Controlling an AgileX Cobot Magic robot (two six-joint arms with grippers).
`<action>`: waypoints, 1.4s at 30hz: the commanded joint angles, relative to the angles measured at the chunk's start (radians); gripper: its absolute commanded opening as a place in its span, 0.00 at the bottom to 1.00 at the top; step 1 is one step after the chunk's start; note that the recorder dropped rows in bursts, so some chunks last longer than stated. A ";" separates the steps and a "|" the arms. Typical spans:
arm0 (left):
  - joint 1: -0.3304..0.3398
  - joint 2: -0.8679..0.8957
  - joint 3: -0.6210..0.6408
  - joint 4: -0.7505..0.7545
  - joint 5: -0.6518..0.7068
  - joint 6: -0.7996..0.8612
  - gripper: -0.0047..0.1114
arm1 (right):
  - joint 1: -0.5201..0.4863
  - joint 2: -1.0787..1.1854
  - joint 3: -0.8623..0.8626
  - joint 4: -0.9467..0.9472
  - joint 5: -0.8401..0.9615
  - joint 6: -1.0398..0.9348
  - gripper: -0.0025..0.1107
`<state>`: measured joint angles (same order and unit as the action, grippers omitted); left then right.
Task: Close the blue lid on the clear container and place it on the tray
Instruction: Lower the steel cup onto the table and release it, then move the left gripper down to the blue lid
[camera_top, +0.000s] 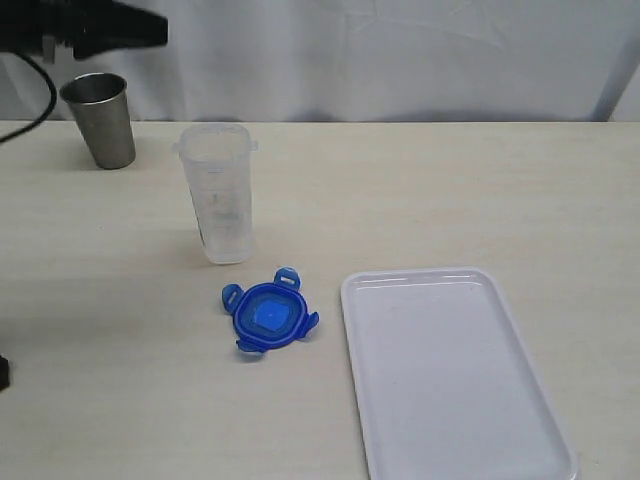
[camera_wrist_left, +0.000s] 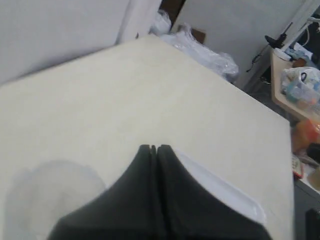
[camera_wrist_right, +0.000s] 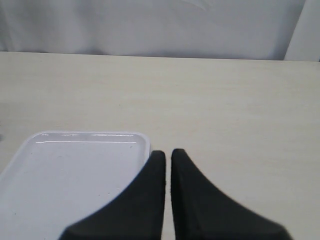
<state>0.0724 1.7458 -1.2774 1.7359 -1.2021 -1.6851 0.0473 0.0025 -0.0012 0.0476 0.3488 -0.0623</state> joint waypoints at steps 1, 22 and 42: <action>-0.003 0.039 0.180 0.008 -0.019 0.060 0.04 | 0.002 -0.002 0.001 -0.005 -0.007 -0.003 0.06; -0.211 -0.428 0.188 0.008 1.170 0.063 0.04 | 0.002 -0.002 0.001 -0.005 -0.007 -0.001 0.06; -0.407 -0.289 0.509 -2.568 1.652 2.496 0.11 | 0.002 -0.002 0.001 -0.005 -0.007 -0.002 0.06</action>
<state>-0.3027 1.4269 -0.8539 -0.6484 0.5442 0.6442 0.0473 0.0025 -0.0012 0.0476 0.3488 -0.0623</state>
